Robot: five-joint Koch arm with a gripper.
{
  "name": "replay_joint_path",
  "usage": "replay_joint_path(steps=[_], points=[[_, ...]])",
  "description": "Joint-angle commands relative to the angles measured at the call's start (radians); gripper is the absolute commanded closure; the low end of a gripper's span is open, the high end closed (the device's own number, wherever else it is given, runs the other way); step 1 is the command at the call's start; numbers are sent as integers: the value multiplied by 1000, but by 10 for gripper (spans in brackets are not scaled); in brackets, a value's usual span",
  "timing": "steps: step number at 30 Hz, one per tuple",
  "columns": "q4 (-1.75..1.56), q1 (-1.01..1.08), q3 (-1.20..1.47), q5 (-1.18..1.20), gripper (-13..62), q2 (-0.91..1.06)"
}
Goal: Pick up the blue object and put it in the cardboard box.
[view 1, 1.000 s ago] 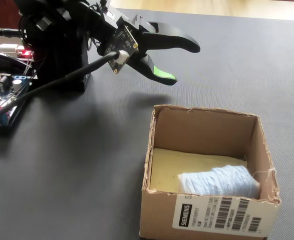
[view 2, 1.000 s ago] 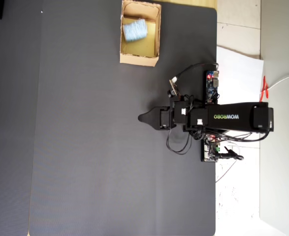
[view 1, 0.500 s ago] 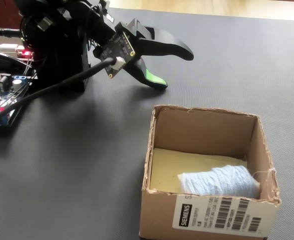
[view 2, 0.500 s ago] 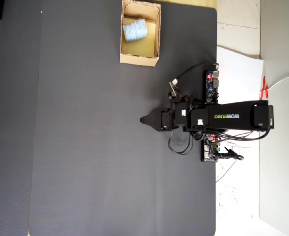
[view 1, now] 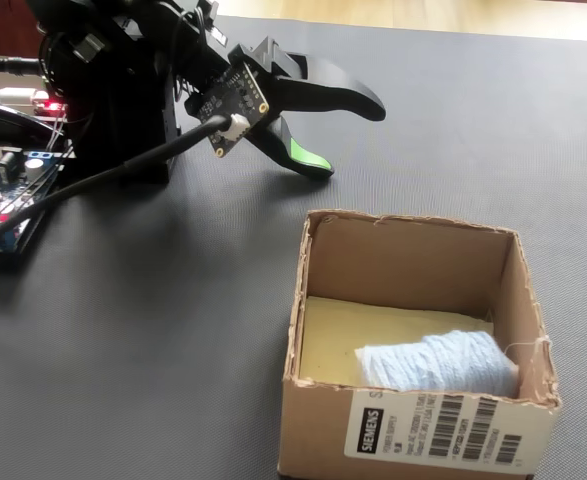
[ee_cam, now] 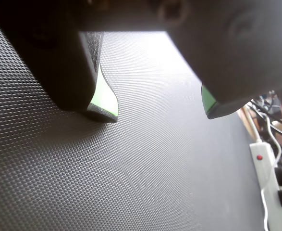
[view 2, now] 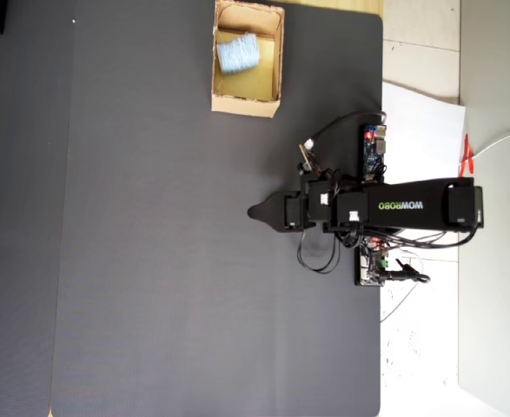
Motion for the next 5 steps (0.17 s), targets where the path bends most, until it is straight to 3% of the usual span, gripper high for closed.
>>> replay_joint_path(steps=[1, 5], points=[[114, 0, 37, 5, 148, 89], [114, 0, 37, 5, 148, 89]])
